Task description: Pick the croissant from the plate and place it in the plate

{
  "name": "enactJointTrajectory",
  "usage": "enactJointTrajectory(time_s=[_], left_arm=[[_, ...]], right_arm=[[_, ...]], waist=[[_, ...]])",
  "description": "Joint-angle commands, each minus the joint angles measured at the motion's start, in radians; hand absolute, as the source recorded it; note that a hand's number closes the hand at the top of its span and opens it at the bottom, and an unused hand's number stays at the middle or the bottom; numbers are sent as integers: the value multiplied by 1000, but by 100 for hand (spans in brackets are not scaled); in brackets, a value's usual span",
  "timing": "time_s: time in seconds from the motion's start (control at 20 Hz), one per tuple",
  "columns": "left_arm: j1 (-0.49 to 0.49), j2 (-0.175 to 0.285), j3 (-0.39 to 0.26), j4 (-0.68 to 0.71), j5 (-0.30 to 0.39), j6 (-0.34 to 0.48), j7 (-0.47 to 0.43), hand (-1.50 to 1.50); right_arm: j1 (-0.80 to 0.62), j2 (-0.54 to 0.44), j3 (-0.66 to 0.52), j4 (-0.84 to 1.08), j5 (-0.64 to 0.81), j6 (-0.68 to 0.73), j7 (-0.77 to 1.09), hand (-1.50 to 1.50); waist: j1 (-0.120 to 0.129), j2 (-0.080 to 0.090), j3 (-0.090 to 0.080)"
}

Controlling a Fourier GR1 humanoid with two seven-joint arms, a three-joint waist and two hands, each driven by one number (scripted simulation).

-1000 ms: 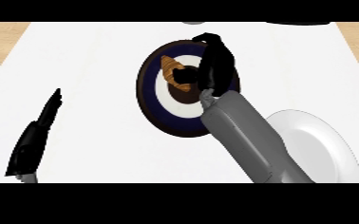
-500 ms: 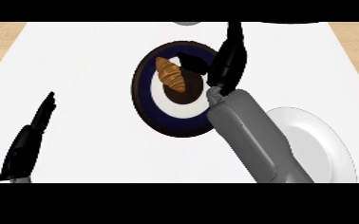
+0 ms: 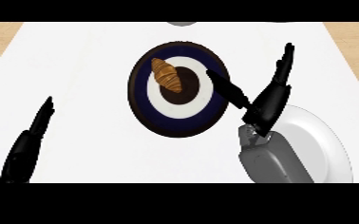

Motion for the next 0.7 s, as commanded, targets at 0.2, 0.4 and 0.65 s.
enactJointTrajectory(time_s=[0.2,0.4,0.65], left_arm=[[-45,21,10,-1,5,-19,21,0],[-1,-6,1,-14,-3,-6,-6,0],[6,-21,-5,-12,-19,10,-20,0]], right_arm=[[377,-264,128,-324,-309,-194,-305,-150],[509,-346,165,-385,-484,-228,-489,-150],[600,-347,122,-427,-688,-188,-726,-150]], waist=[[9,5,2],[16,4,2],[12,2,3]])
